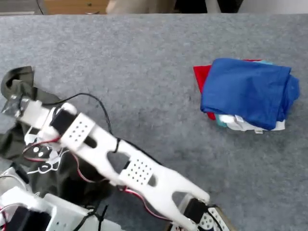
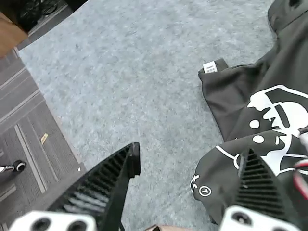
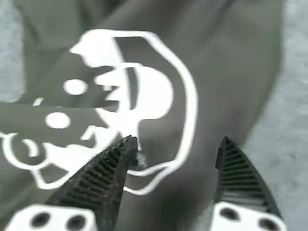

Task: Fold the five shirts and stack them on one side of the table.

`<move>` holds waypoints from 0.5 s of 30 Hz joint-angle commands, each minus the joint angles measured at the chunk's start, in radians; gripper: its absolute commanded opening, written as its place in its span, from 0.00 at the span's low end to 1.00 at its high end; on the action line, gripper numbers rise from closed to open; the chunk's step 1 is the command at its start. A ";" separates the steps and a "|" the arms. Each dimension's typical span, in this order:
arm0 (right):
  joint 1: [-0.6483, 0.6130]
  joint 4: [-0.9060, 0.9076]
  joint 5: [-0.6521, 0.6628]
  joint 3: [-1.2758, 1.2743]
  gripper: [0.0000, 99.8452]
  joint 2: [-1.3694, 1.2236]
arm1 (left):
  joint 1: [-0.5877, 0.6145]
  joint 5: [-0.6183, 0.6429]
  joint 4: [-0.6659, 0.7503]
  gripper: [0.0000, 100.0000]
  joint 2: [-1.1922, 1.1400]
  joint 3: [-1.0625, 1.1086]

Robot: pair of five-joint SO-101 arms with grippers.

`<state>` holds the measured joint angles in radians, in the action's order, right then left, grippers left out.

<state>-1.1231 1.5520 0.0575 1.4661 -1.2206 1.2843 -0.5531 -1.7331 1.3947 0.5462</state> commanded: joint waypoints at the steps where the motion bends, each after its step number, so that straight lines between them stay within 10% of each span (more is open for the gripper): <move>1: -0.047 0.003 0.009 0.038 0.21 0.021 | 0.015 0.009 -0.011 0.32 0.001 -0.054; 5: -0.018 -0.005 0.002 -0.036 0.00 0.016 | 0.015 0.031 -0.011 0.32 0.001 -0.078; 15: 0.219 0.236 0.000 0.065 0.00 0.024 | 0.017 0.029 -0.012 0.32 0.001 -0.074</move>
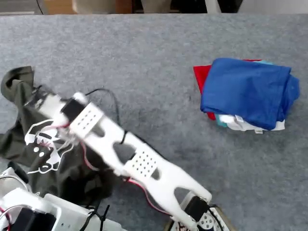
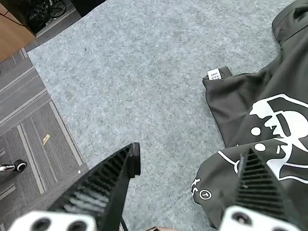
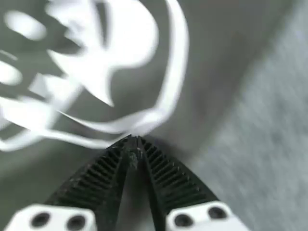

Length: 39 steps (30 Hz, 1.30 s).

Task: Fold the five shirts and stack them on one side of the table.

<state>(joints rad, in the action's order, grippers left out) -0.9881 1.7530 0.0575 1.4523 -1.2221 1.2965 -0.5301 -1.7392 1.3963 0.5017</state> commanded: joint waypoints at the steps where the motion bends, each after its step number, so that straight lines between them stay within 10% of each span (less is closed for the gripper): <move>1: 0.113 0.035 0.000 0.090 0.00 0.027 | 0.005 0.006 -0.006 0.32 -0.002 -0.028; 12: 0.119 0.032 0.002 -0.263 0.02 0.329 | 0.012 -0.029 -0.026 0.32 -0.010 0.087; 20: -0.085 -0.021 -0.250 -0.348 0.38 0.274 | 0.011 -0.037 -0.021 0.32 -0.010 0.060; 32: -0.088 -0.054 -0.209 -0.346 0.00 0.124 | 0.011 -0.034 -0.021 0.32 -0.010 0.071; 39: 0.033 0.035 -0.196 -0.275 0.00 0.188 | 0.011 0.003 -0.021 0.32 -0.010 0.072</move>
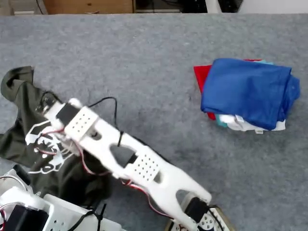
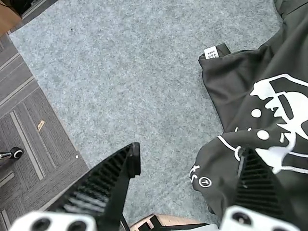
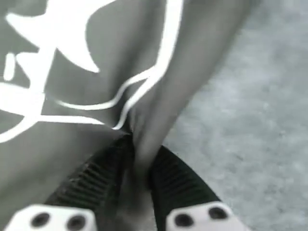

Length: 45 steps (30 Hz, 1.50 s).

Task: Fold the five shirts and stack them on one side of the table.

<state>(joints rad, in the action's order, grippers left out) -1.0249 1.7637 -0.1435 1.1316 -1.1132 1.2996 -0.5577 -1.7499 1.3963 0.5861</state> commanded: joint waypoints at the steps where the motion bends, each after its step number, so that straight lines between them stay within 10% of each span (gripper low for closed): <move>1: 0.090 0.025 0.005 0.044 0.00 0.097 | 0.008 0.051 -0.011 0.32 -0.010 -0.012; 26: 0.779 0.018 0.313 -1.127 0.00 0.875 | -0.003 -0.031 0.031 0.32 -0.012 0.038; 34: 0.788 0.018 0.393 -1.096 0.01 0.987 | -0.003 -0.028 0.150 0.32 -0.122 0.037; 45: 0.656 0.018 0.311 -0.974 0.26 1.056 | -0.187 0.104 0.009 0.32 -0.990 -0.477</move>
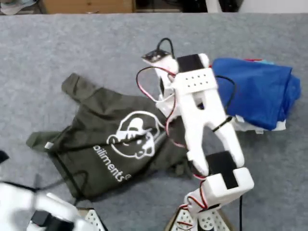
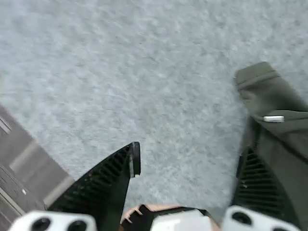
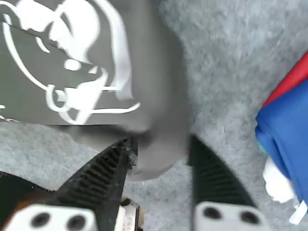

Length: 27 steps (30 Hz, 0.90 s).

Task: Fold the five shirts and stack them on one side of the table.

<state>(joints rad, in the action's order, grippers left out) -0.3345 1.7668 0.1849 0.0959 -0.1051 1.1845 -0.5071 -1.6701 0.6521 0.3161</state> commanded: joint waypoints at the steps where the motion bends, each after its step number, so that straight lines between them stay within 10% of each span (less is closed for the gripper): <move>1: -0.038 0.015 -0.018 0.074 0.26 0.047 | -0.100 0.072 -0.094 0.32 -0.335 -0.256; 19: -0.044 -0.172 -0.163 0.183 0.26 -0.185 | -0.491 0.489 -0.087 0.29 -1.015 -0.439; 27: -0.042 -0.218 -0.161 0.191 0.26 -0.211 | -0.474 0.528 -0.087 0.02 -1.256 -0.618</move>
<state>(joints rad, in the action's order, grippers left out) -0.3606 1.5766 0.0315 0.2401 -0.3214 0.7058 0.0069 -1.7469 -0.5585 -0.2302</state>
